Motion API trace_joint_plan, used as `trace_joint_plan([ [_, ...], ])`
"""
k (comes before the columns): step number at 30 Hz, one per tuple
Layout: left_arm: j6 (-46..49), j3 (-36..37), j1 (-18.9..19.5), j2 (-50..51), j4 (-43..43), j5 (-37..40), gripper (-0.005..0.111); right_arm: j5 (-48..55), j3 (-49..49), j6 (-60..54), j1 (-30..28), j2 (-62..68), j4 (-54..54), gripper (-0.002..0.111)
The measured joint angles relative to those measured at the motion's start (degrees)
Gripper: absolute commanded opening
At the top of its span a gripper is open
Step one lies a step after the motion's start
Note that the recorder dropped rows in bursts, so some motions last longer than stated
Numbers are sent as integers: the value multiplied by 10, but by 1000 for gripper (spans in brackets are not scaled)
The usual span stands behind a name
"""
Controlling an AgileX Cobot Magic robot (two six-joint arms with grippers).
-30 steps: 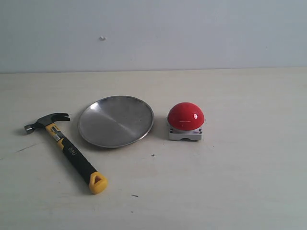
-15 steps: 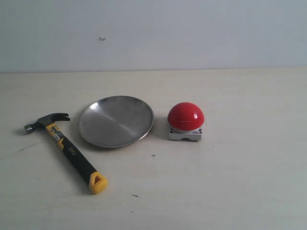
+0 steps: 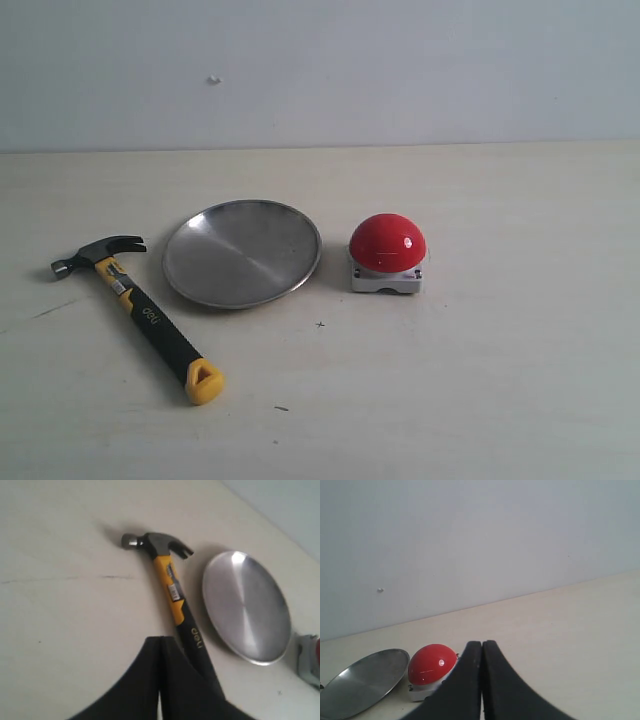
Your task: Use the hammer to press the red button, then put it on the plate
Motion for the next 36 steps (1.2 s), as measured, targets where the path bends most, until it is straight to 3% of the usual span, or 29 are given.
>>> trace_joint_plan([
  [5, 50, -39, 0, 65, 8, 56, 0, 0, 0, 0, 0, 0, 0, 0],
  [11, 84, -52, 0, 75, -96, 75, 0, 0, 0, 0, 0, 0, 0, 0],
  [15, 85, -52, 0, 75, -96, 112, 0, 0, 0, 0, 0, 0, 0, 0],
  [36, 87, -52, 0, 75, -61, 110, 0, 0, 0, 0, 0, 0, 0, 0],
])
